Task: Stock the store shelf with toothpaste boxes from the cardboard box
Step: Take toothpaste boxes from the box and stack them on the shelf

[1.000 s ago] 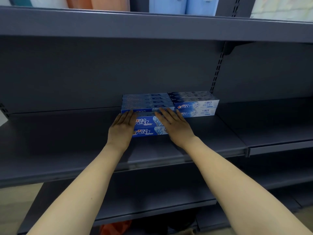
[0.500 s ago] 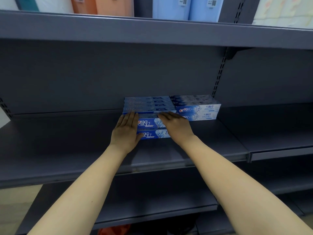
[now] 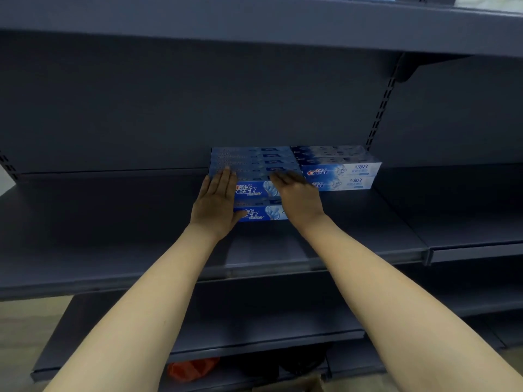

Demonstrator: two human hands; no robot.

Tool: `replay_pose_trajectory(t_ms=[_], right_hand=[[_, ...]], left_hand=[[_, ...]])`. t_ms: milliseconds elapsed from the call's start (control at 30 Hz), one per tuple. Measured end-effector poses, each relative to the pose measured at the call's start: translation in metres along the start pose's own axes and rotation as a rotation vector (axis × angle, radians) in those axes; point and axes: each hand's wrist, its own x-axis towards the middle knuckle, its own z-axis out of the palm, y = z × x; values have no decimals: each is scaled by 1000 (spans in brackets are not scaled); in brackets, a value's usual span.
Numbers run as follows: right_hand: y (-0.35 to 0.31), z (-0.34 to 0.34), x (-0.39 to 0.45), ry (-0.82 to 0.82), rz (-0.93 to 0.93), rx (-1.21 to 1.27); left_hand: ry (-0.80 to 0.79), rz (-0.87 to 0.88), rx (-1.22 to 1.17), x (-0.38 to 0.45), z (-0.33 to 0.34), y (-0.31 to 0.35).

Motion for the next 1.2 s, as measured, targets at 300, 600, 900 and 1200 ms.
replay_pose_trajectory(t_ms=[300,600,900,1200], right_hand=[[-36,9,-46,13,253,124],[-15,12,-128,205,359,135],[10,60,-270,21,457,126],[17,137,-392,-412,515,208]], left_hand=[[3,-124,-88,-13,-3,26],[119,44,-265,-74,23,101],[132,241,-134,-179,98,146],[-230,243,-136,-259,190,175]])
